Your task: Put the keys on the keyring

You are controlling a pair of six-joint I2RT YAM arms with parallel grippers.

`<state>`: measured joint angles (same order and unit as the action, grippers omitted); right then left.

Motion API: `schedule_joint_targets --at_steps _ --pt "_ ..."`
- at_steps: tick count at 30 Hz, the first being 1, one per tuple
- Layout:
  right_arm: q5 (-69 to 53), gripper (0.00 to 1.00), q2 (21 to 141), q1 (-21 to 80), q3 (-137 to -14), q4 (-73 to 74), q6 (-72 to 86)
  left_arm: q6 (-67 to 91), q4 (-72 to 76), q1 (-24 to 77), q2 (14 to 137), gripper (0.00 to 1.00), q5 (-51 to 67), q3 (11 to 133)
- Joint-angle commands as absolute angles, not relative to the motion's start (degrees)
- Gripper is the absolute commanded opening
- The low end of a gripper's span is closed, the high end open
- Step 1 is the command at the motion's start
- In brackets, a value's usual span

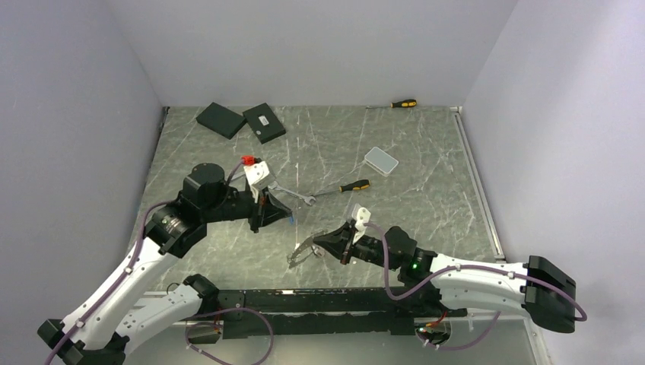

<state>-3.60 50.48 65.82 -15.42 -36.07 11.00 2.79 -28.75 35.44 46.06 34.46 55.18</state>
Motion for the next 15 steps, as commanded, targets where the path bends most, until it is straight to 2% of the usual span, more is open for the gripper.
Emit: schedule_joint_targets --at_steps 1,6,15 --pt "-5.1 0.0 51.6 65.7 -16.7 -42.2 4.4 5.1 -25.8 35.3 47.2 0.0 39.7 54.8" --pt "-4.3 0.0 52.7 65.7 -16.2 -45.0 0.9 8.5 -25.7 35.4 48.2 0.0 41.6 55.3" --pt "-4.4 0.0 54.8 65.7 -20.1 -44.4 -4.3 5.6 -25.6 35.6 50.3 0.0 38.2 52.5"
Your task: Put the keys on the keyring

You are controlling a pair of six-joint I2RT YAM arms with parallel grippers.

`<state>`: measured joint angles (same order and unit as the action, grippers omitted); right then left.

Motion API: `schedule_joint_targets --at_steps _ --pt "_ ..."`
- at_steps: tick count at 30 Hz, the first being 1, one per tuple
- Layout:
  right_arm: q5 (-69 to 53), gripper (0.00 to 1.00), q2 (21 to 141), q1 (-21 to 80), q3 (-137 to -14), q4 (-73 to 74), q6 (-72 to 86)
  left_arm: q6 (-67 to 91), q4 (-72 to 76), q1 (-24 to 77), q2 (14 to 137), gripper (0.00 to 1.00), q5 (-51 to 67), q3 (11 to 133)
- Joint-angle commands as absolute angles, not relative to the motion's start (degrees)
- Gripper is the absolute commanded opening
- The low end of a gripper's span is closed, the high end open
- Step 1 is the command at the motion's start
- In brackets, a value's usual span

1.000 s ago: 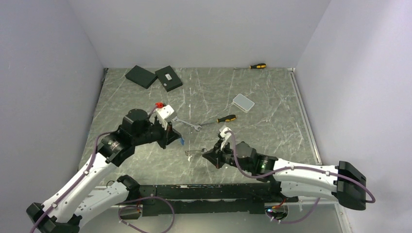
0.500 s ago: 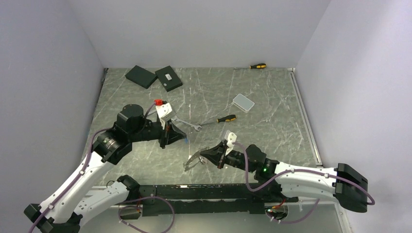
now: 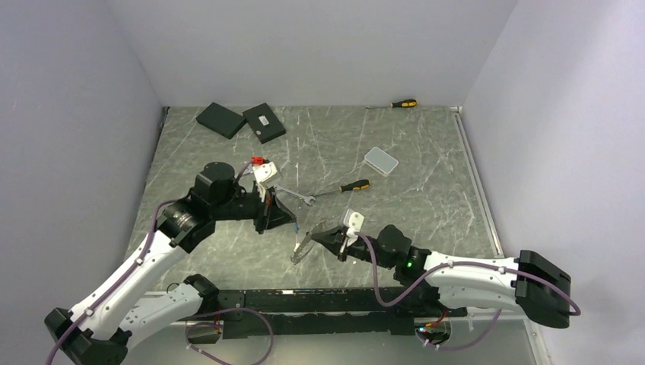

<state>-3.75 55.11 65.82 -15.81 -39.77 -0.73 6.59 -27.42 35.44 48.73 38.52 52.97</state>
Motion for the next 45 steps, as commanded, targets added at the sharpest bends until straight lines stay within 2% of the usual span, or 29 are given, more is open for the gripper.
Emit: schedule_joint_targets --at_steps 1,14,39,42,45 --pt "-4.3 0.0 54.6 65.7 -20.6 -44.2 -4.7 5.3 -25.6 35.6 50.8 0.0 38.1 52.6" --pt "-2.4 0.0 51.8 65.7 -24.7 -39.2 -7.6 3.5 -22.9 35.8 55.2 0.0 38.5 53.8" --pt "-2.4 0.0 53.6 65.7 -27.2 -36.3 -8.9 2.0 -24.0 36.1 56.7 0.0 40.5 55.5" --pt "-0.4 0.0 53.9 65.7 -27.3 -33.4 -7.5 1.8 -25.3 36.2 56.5 0.0 38.4 55.3" --pt "8.3 0.0 52.0 65.7 -26.5 -28.0 0.3 1.1 -26.1 36.2 56.0 0.0 36.9 54.3"
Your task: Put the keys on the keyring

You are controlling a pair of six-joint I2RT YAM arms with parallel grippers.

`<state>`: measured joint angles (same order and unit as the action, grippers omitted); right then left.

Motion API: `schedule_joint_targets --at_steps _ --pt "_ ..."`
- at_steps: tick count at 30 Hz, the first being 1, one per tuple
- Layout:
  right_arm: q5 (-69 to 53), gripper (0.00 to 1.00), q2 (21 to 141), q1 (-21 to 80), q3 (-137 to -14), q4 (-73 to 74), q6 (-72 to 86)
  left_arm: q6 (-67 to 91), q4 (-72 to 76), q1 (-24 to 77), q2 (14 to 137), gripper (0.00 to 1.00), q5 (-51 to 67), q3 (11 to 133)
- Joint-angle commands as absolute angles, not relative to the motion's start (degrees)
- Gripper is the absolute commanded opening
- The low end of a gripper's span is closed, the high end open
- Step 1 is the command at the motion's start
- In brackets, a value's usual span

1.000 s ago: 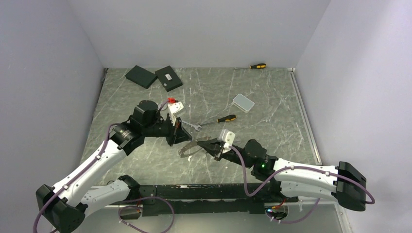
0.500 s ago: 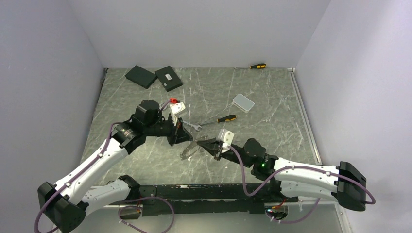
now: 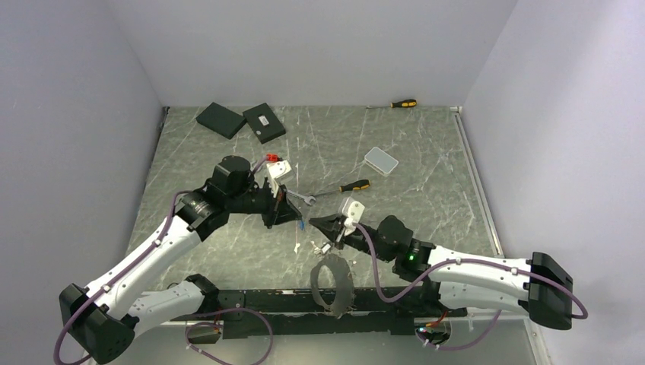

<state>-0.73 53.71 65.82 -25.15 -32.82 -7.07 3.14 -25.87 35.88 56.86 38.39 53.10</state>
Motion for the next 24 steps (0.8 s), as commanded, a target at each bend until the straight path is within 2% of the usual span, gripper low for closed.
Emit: schedule_joint_targets --at_steps 1,3,5,7,11,13,18,24 --pt "11.2 0.0 50.7 65.7 -26.3 -25.5 5.5 0.8 -26.0 36.1 55.8 0.0 36.2 53.8" --pt "17.3 0.05 47.6 65.7 -25.6 -19.4 14.4 -1.4 -26.2 36.2 55.8 0.0 34.5 52.8" --pt "20.7 0.23 44.5 65.7 -24.5 -12.7 21.6 -3.8 -27.4 36.2 56.1 0.0 32.9 52.8" --pt "20.7 0.34 42.7 65.7 -24.7 -4.1 27.2 -6.1 -28.1 36.1 56.6 0.0 30.8 52.8" --pt "19.7 0.43 41.5 65.8 -26.6 13.6 38.8 -8.2 -25.2 36.1 57.8 0.0 27.1 50.3" --pt "18.1 0.53 42.3 65.7 -27.1 19.8 45.0 -6.4 -22.1 36.1 58.0 0.0 27.0 48.1" --pt "11.1 0.55 49.5 65.8 -26.8 28.0 55.4 -5.6 -21.3 36.1 58.2 0.0 27.4 46.3" --pt "6.8 0.5 55.0 66.0 -23.7 22.5 57.9 -6.0 -21.1 36.1 56.0 0.0 25.4 45.4"
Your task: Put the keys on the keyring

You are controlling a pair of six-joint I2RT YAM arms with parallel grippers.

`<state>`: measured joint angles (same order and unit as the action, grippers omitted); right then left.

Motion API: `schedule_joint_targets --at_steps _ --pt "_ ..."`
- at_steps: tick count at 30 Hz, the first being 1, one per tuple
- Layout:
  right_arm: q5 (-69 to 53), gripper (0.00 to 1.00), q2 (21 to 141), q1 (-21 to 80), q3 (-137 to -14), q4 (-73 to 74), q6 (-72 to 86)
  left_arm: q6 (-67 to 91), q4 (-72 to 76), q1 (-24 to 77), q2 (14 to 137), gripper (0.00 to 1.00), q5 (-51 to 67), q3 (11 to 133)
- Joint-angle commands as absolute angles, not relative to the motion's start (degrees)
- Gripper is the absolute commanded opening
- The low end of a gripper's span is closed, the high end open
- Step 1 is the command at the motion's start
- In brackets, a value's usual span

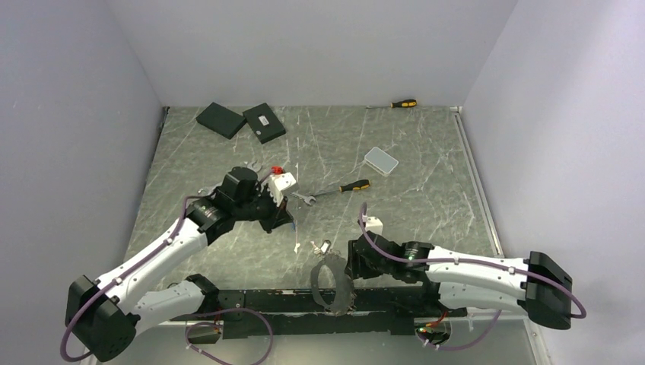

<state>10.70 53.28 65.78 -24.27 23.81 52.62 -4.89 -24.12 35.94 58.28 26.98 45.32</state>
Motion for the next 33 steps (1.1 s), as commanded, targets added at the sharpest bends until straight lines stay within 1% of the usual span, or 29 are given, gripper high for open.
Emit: schedule_joint_targets --at_steps 1,10,11,12,14,15,16,19,23,26,29,31,33 --pt "6.6 0.5 55.9 66.0 -23.7 22.2 58.3 -6.1 -21.2 36.1 55.8 0.0 25.0 45.4" --pt "4.7 0.46 62.9 66.0 -24.9 20.8 58.1 -6.5 -21.7 36.1 55.1 0.0 24.0 45.4" --pt "4.7 0.44 63.7 66.0 -25.2 20.5 58.0 -6.5 -21.8 36.1 55.0 0.0 23.9 45.4" --pt "4.7 0.41 64.7 66.0 -25.5 20.3 58.0 -6.5 -21.8 36.1 54.8 0.0 23.9 45.3" --pt "5.3 0.29 66.7 66.0 -26.0 19.8 57.8 -6.6 -21.7 36.1 54.5 0.0 23.5 45.2" --pt "5.7 0.22 67.5 66.0 -26.4 19.5 57.6 -6.7 -21.7 36.1 54.3 0.0 23.4 45.1" --pt "5.9 0.17 68.3 66.0 -26.7 19.0 57.3 -6.7 -21.7 36.0 54.2 0.0 23.2 45.1" --pt "7.9 0.09 70.8 65.5 -29.1 17.2 54.2 -6.9 -21.9 36.0 54.2 0.0 22.6 45.1" --pt "9.3 0.0 75.9 62.2 -34.0 13.3 43.7 -7.2 -22.1 36.0 54.1 0.0 21.4 45.3" --pt "8.3 0.0 79.9 58.4 -38.4 9.1 32.6 -7.3 -21.9 36.0 53.7 0.0 20.4 45.2" --pt "1.7 0.01 83.0 54.9 -41.9 2.2 21.5 -7.5 -21.7 35.9 53.3 0.0 19.5 44.9" --pt "-1.3 0.12 85.4 53.5 -45.6 2.8 16.9 -7.6 -21.5 35.8 53.1 0.0 19.2 44.8" --pt "-0.7 0.33 86.5 53.0 -48.5 6.3 16.3 -7.6 -21.6 35.8 53.1 0.0 18.9 44.7"
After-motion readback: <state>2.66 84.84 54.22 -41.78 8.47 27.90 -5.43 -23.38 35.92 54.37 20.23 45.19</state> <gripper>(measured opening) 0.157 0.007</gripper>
